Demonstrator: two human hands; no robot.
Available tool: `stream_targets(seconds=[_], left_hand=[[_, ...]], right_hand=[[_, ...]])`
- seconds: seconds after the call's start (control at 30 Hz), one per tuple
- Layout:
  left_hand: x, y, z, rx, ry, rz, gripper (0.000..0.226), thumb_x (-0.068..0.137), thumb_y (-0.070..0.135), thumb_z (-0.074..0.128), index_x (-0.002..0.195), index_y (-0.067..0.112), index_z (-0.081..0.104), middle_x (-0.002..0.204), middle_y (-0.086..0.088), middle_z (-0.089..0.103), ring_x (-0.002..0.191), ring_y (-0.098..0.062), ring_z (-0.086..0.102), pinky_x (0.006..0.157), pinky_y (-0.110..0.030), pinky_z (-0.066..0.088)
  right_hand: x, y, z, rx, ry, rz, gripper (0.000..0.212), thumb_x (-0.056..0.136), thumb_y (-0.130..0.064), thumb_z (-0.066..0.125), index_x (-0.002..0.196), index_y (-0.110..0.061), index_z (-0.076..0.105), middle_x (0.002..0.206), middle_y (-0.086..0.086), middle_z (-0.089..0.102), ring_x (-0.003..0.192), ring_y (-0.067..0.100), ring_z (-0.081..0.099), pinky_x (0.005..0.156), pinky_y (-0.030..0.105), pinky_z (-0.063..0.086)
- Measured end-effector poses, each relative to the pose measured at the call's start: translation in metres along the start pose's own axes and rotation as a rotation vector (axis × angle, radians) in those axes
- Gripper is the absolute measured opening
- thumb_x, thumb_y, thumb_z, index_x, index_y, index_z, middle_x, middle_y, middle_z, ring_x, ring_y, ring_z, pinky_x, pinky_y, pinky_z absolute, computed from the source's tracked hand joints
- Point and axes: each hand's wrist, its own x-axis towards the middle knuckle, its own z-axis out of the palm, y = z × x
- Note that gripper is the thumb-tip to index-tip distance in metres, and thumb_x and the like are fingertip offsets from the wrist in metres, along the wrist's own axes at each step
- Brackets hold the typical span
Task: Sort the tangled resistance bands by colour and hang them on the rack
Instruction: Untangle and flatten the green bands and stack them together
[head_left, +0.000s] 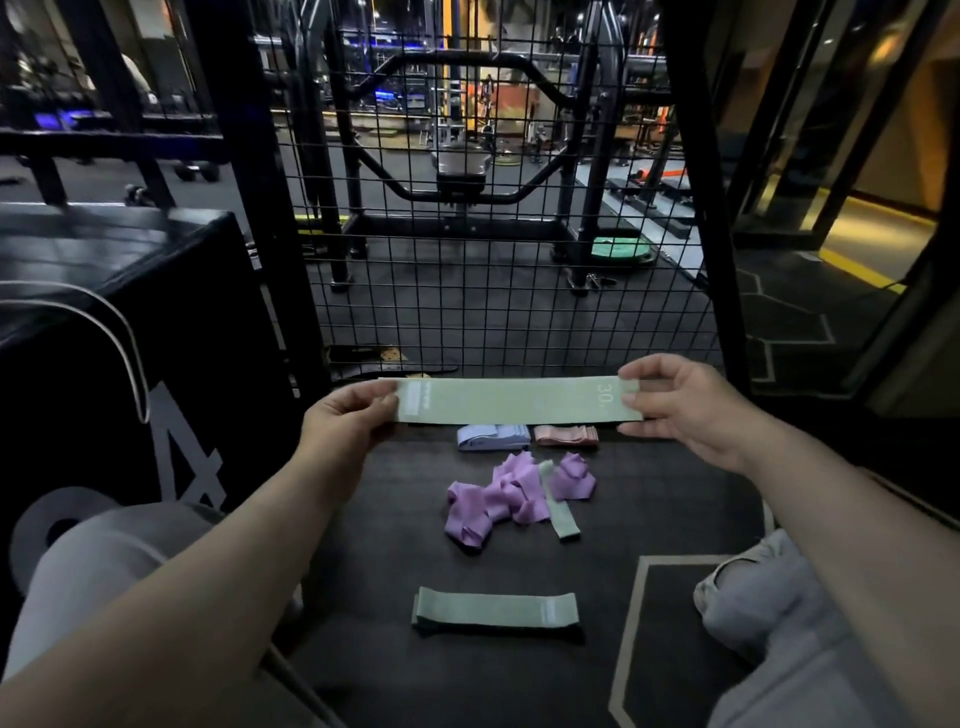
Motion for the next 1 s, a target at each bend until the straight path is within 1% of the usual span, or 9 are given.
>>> stream_targets(seconds=[0.1, 0.23, 0.3, 0.43, 0.6, 0.7, 0.87, 0.97, 1.0], left_hand=[[0.003, 0.000, -0.002, -0.040, 0.061, 0.001, 0.028, 0.088, -0.005, 0.068, 0.110, 0.012, 0.063, 0.092, -0.012, 0.069, 0.080, -0.023, 0.068, 0.068, -0.031, 0.059], [0.001, 0.003, -0.004, -0.073, 0.050, -0.036, 0.036, 0.089, -0.005, 0.067, 0.122, 0.004, 0.059, 0.095, -0.013, 0.073, 0.085, -0.025, 0.070, 0.085, -0.041, 0.056], [-0.001, 0.005, -0.005, -0.061, 0.003, -0.058, 0.030, 0.089, -0.002, 0.067, 0.119, -0.002, 0.065, 0.098, -0.018, 0.074, 0.084, -0.027, 0.071, 0.085, -0.041, 0.058], [-0.002, 0.004, -0.004, 0.025, -0.021, -0.089, 0.027, 0.089, 0.003, 0.068, 0.114, -0.008, 0.065, 0.091, -0.018, 0.071, 0.074, -0.023, 0.069, 0.063, -0.029, 0.057], [-0.004, -0.017, 0.002, 0.300, -0.089, -0.093, 0.009, 0.088, 0.005, 0.071, 0.088, 0.012, 0.064, 0.076, -0.007, 0.066, 0.067, -0.021, 0.064, 0.064, -0.033, 0.056], [-0.011, -0.032, 0.013, 0.413, -0.155, -0.049, 0.014, 0.089, 0.008, 0.073, 0.084, 0.017, 0.063, 0.076, -0.002, 0.066, 0.067, -0.015, 0.064, 0.063, -0.030, 0.055], [-0.023, -0.046, 0.037, 0.450, -0.327, -0.043, 0.010, 0.092, 0.008, 0.071, 0.086, 0.014, 0.066, 0.082, -0.008, 0.066, 0.072, -0.017, 0.065, 0.073, -0.036, 0.058], [-0.030, -0.048, 0.052, 0.404, -0.443, -0.050, 0.007, 0.091, 0.002, 0.070, 0.091, 0.008, 0.067, 0.083, -0.012, 0.065, 0.073, -0.019, 0.065, 0.071, -0.035, 0.059], [-0.032, -0.048, 0.056, 0.403, -0.481, -0.055, 0.007, 0.091, 0.000, 0.069, 0.094, 0.006, 0.067, 0.084, -0.012, 0.065, 0.074, -0.020, 0.064, 0.070, -0.034, 0.059]], right_hand=[[0.004, 0.004, 0.003, 0.044, 0.006, -0.006, 0.033, 0.088, 0.010, 0.065, 0.113, -0.010, 0.056, 0.105, 0.022, 0.066, 0.092, 0.029, 0.071, 0.070, 0.040, 0.063], [0.005, 0.008, 0.007, 0.007, -0.019, 0.036, 0.024, 0.093, 0.006, 0.062, 0.115, -0.001, 0.058, 0.107, 0.019, 0.071, 0.089, 0.024, 0.074, 0.070, 0.032, 0.063], [0.007, 0.013, 0.006, -0.005, -0.023, 0.041, 0.018, 0.094, 0.004, 0.061, 0.112, 0.002, 0.060, 0.107, 0.019, 0.072, 0.086, 0.021, 0.075, 0.067, 0.029, 0.062], [0.013, 0.028, 0.002, -0.062, 0.016, 0.088, 0.019, 0.095, -0.001, 0.063, 0.113, 0.004, 0.061, 0.104, 0.018, 0.072, 0.080, 0.019, 0.075, 0.061, 0.029, 0.061], [0.010, 0.058, 0.004, -0.360, -0.018, 0.247, 0.017, 0.097, -0.004, 0.062, 0.112, 0.003, 0.061, 0.096, 0.019, 0.065, 0.070, 0.019, 0.063, 0.053, 0.027, 0.059], [0.008, 0.082, 0.008, -0.574, -0.075, 0.356, 0.014, 0.097, -0.008, 0.062, 0.110, 0.000, 0.063, 0.083, 0.014, 0.066, 0.066, 0.018, 0.061, 0.068, 0.035, 0.058], [0.000, 0.105, 0.023, -0.851, -0.238, 0.425, 0.022, 0.094, -0.019, 0.069, 0.109, -0.004, 0.066, 0.097, 0.017, 0.072, 0.080, 0.022, 0.066, 0.069, 0.033, 0.056], [-0.002, 0.096, 0.034, -1.041, -0.390, 0.272, 0.027, 0.089, -0.036, 0.073, 0.106, -0.014, 0.072, 0.108, 0.010, 0.074, 0.099, 0.022, 0.070, 0.092, 0.037, 0.054], [-0.003, 0.092, 0.041, -1.005, -0.407, 0.182, 0.032, 0.088, -0.040, 0.075, 0.108, -0.015, 0.073, 0.110, 0.005, 0.073, 0.104, 0.018, 0.068, 0.099, 0.036, 0.053]])
